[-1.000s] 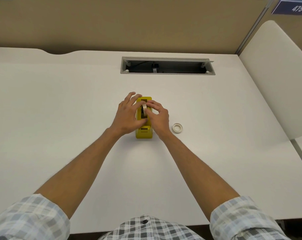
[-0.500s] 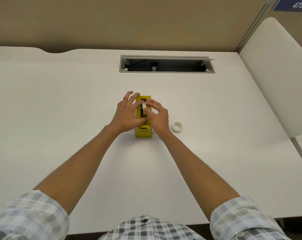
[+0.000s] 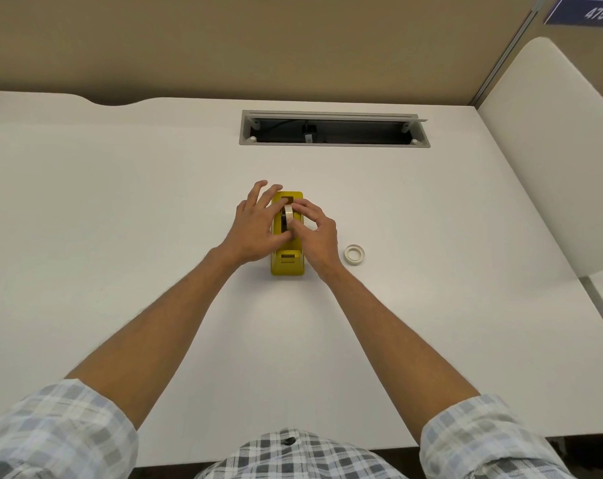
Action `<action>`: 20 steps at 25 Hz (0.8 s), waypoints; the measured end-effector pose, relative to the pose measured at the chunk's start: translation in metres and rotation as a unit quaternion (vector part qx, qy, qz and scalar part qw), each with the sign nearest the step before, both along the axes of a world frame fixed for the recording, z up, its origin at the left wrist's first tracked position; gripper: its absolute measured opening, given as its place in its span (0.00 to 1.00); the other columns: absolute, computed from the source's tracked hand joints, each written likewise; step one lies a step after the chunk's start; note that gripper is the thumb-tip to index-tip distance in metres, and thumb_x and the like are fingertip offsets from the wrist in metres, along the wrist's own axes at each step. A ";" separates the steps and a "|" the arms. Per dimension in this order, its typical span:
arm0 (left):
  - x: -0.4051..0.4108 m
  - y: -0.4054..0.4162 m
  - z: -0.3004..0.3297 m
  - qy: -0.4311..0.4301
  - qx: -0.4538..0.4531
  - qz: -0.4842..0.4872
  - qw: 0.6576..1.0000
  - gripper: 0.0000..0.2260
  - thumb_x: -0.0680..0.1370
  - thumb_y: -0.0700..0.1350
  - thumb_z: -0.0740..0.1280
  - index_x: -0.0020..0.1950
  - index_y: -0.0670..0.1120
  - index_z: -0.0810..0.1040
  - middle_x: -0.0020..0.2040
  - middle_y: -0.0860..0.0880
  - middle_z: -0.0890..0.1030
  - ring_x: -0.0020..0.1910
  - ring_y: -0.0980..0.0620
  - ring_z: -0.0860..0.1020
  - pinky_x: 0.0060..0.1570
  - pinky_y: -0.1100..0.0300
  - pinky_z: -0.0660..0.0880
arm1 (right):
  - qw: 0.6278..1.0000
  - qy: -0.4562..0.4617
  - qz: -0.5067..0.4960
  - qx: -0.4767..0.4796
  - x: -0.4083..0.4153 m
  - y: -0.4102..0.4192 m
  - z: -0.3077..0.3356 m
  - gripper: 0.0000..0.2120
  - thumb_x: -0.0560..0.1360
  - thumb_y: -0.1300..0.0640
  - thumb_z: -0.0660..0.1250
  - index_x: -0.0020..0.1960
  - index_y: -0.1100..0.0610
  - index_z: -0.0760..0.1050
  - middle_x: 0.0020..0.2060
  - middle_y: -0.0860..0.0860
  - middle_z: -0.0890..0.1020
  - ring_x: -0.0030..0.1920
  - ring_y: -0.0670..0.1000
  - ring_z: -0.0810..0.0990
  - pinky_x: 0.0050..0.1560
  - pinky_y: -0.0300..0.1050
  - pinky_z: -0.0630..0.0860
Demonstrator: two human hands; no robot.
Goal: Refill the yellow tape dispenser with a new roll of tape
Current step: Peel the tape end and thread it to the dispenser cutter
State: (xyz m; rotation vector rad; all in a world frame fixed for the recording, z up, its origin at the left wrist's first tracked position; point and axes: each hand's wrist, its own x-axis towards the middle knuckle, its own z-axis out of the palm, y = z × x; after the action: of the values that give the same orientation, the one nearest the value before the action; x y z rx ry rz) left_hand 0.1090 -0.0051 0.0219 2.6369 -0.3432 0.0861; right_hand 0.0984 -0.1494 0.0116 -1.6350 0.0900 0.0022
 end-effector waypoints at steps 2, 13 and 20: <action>-0.004 0.000 0.002 -0.045 -0.036 0.009 0.998 0.26 0.76 0.55 0.67 0.71 0.48 0.69 0.74 0.48 0.68 0.76 0.47 0.57 0.69 0.43 0.62 | 1.000 0.000 -0.002 -0.005 0.000 0.000 0.001 0.14 0.75 0.62 0.70 0.60 0.56 0.81 0.63 0.47 0.79 0.64 0.46 0.76 0.67 0.48 0.74; -0.006 0.002 0.003 -0.040 -0.079 0.001 0.996 0.19 0.77 0.53 0.67 0.67 0.47 0.76 0.66 0.51 0.77 0.73 0.49 0.65 0.67 0.45 0.64 | 0.998 -0.019 0.004 -0.065 0.003 -0.004 0.000 0.11 0.76 0.57 0.69 0.58 0.52 0.82 0.61 0.44 0.81 0.61 0.41 0.77 0.61 0.47 0.78; -0.009 -0.001 0.001 -0.020 -0.126 0.016 0.992 0.18 0.77 0.53 0.67 0.66 0.51 0.76 0.67 0.52 0.76 0.73 0.49 0.64 0.66 0.44 0.66 | 0.927 -0.118 0.040 -0.354 0.011 -0.020 0.021 0.11 0.75 0.45 0.66 0.55 0.44 0.83 0.56 0.41 0.84 0.57 0.45 0.81 0.49 0.41 0.73</action>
State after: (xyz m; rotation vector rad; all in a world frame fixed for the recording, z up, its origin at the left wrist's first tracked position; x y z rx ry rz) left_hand 0.1004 -0.0064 0.0232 2.3933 -0.2827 0.1814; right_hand 0.1095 -0.1695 0.0324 -2.3488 -0.1832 -0.1838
